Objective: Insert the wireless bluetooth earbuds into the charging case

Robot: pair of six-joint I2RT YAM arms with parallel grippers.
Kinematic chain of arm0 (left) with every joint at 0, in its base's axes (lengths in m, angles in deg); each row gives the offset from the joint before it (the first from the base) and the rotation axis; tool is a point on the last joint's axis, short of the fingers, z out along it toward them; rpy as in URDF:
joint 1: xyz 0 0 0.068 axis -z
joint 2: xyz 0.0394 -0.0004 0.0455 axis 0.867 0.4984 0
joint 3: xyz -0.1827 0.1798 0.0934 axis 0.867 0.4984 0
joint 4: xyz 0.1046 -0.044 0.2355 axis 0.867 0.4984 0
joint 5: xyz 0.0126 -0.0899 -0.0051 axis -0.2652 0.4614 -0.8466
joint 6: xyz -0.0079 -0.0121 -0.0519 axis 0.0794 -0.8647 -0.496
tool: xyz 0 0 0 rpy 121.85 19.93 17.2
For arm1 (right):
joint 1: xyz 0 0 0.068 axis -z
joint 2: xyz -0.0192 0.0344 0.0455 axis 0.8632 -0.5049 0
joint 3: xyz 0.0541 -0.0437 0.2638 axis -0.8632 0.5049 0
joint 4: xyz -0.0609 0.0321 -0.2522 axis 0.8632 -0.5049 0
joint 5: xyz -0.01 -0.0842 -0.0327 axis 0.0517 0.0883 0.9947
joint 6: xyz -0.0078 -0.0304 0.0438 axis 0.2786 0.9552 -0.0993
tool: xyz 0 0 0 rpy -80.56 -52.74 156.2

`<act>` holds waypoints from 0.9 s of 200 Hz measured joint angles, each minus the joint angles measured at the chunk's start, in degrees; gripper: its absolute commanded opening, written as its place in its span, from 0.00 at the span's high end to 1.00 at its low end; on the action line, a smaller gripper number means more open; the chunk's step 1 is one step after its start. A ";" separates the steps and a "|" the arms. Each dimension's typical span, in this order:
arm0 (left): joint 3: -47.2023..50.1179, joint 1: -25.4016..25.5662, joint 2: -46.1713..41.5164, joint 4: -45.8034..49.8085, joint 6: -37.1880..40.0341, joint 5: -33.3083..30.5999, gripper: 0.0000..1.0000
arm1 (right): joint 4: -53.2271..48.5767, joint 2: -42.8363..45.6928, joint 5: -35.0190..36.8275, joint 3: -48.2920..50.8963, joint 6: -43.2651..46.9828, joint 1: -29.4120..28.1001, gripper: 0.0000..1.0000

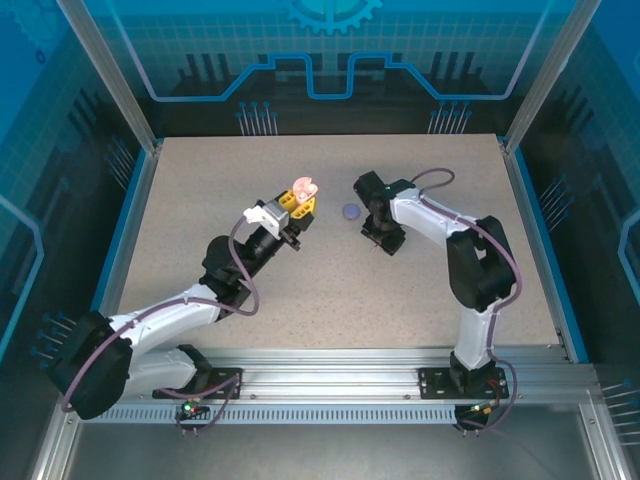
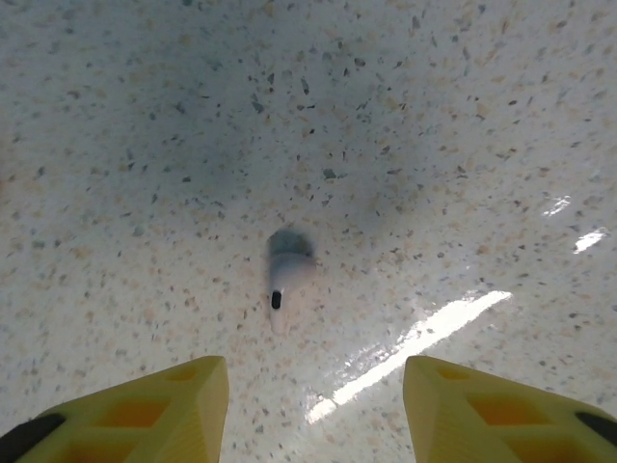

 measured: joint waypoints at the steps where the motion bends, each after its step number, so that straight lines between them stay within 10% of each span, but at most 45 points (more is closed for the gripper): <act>1: 0.00 -0.02 0.00 0.00 0.00 0.00 1.00 | 0.00 -0.11 -0.04 -0.07 -0.07 0.02 0.49; 180: 0.09 -1.09 -0.04 0.00 -0.48 0.00 1.00 | -1.01 -8.94 -2.34 -4.50 -2.43 1.86 0.59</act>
